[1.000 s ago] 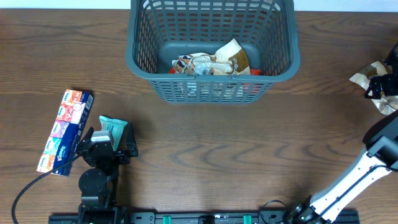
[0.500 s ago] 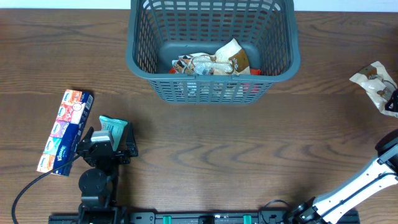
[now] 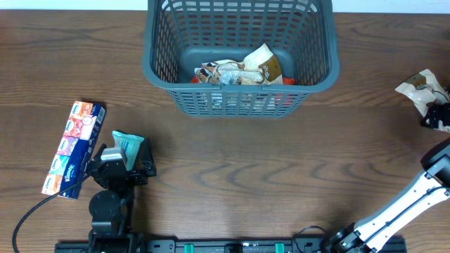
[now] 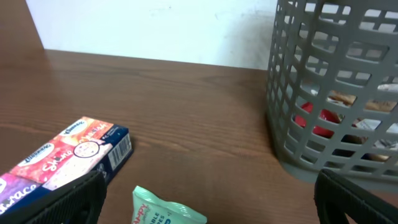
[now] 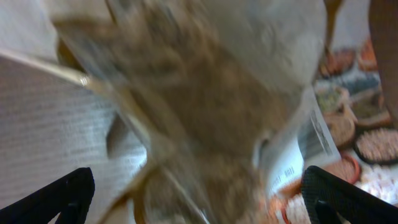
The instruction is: Pack container
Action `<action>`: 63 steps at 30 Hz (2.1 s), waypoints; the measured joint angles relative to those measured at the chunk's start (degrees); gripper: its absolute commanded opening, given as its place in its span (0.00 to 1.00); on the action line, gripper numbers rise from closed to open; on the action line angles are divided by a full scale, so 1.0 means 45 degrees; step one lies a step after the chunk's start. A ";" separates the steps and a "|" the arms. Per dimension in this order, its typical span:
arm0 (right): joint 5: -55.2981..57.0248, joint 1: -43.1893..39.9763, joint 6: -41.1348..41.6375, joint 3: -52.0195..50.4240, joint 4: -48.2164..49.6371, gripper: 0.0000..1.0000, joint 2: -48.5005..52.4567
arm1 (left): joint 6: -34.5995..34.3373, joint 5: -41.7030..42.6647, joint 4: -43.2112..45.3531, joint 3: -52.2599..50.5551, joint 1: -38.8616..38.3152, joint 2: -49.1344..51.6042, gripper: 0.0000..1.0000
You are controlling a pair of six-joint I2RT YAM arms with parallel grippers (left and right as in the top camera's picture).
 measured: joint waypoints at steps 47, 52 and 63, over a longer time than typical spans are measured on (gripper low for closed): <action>-0.1209 0.1428 0.2317 0.0185 0.0010 0.01 0.0437 | -0.0563 0.0000 0.0000 0.0000 0.0000 0.0000 0.98; -0.1239 0.1549 0.2584 0.0189 -0.0068 0.01 0.0437 | -0.0559 0.0000 -0.0024 0.0000 0.0000 0.0000 0.99; -0.2482 0.2535 0.3507 0.0039 0.0253 0.01 -0.0214 | -0.0593 0.0000 -0.0053 0.0000 0.0000 0.0000 0.99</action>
